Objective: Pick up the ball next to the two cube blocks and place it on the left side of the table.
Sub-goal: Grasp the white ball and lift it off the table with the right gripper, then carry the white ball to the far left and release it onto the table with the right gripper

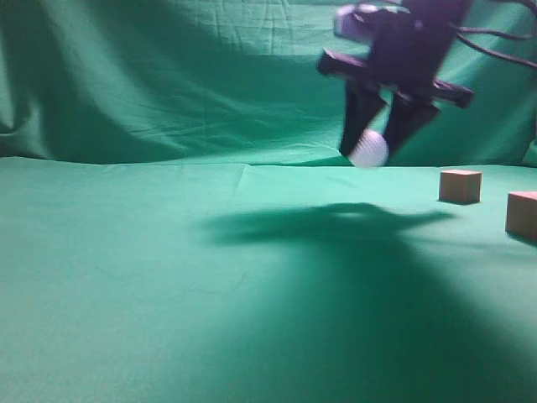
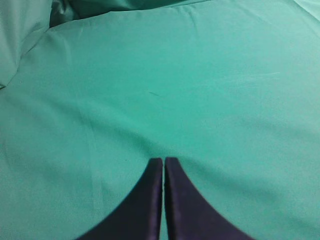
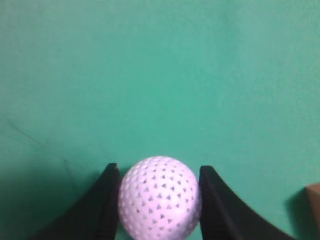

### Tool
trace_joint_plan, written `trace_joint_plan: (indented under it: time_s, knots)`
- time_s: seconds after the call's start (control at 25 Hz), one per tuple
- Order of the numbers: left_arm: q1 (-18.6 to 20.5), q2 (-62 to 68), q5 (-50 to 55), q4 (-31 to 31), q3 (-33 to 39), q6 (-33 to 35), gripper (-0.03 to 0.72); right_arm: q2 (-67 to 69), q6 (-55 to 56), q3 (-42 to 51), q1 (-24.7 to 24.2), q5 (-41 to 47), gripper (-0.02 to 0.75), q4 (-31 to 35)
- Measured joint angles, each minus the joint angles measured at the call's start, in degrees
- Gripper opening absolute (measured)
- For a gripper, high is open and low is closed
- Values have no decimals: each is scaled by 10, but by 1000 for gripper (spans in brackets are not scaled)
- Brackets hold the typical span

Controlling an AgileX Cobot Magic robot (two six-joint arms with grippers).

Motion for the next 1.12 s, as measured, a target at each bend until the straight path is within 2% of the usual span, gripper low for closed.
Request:
trace_joint_plan:
  time_s: [0.12,0.2,0.36,0.6,0.8,1.12]
  knots:
    - [0,0,0,0,0,0,0,0,-64,-60,28,3,314,71]
    - [0,0,0,0,0,0,0,6,-86,-99,68,-11,314,100]
    - [0,0,0,0,0,0,0,58,-96,-184,154,-45,314,119]
    - [0,0,0,0,0,0,0,194,-102,-320,246,-103,314,121]
    - [0,0,0,0,0,0,0,289,-102,-388,285,-165,314,122]
    - [0,0,0,0,0,0,0,337,-111,-397,303,-220,314,127]
